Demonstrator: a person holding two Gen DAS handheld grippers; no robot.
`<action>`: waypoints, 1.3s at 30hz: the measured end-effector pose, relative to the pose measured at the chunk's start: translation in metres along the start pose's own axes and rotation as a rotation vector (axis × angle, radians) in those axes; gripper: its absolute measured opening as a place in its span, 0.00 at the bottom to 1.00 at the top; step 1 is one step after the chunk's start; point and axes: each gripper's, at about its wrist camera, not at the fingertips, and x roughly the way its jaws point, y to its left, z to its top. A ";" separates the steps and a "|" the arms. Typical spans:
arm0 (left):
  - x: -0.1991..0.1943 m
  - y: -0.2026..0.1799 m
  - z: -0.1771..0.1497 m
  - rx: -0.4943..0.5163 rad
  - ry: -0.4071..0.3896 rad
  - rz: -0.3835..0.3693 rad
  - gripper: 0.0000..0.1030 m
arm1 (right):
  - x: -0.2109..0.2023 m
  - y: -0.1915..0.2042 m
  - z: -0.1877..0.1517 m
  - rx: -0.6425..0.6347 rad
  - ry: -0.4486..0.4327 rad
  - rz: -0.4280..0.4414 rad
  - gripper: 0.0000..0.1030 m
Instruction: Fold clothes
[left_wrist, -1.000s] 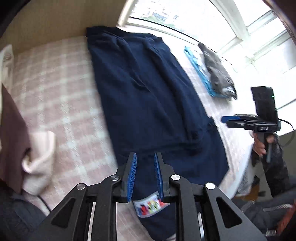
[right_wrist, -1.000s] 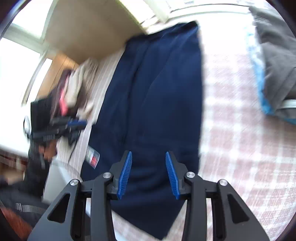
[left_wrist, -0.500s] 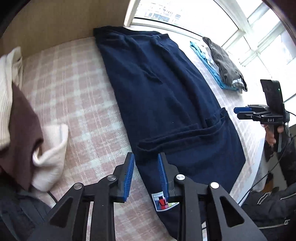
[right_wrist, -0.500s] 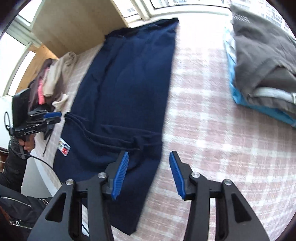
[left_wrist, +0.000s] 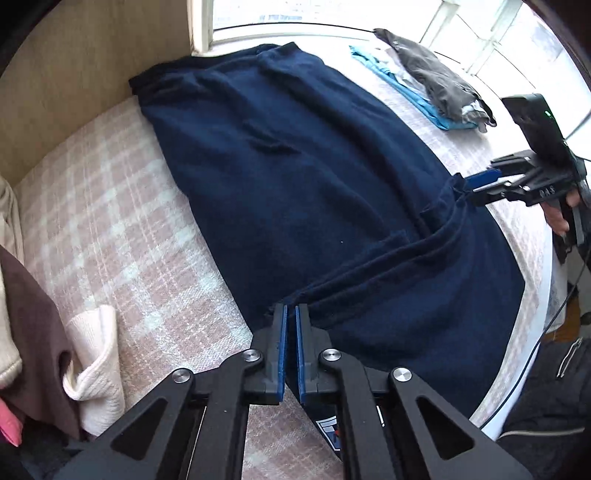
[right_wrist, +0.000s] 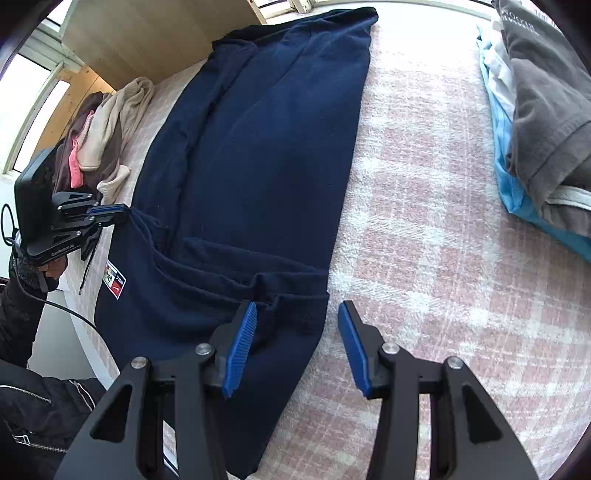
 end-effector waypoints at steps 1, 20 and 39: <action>-0.003 0.003 -0.001 -0.010 -0.001 -0.007 0.03 | -0.001 -0.003 0.001 0.013 -0.007 0.023 0.44; -0.001 0.027 -0.031 -0.179 -0.017 -0.049 0.05 | -0.012 0.021 0.002 -0.127 -0.057 -0.099 0.45; 0.037 -0.004 -0.023 -0.222 -0.031 -0.056 0.04 | -0.003 -0.005 0.006 0.013 -0.080 -0.057 0.05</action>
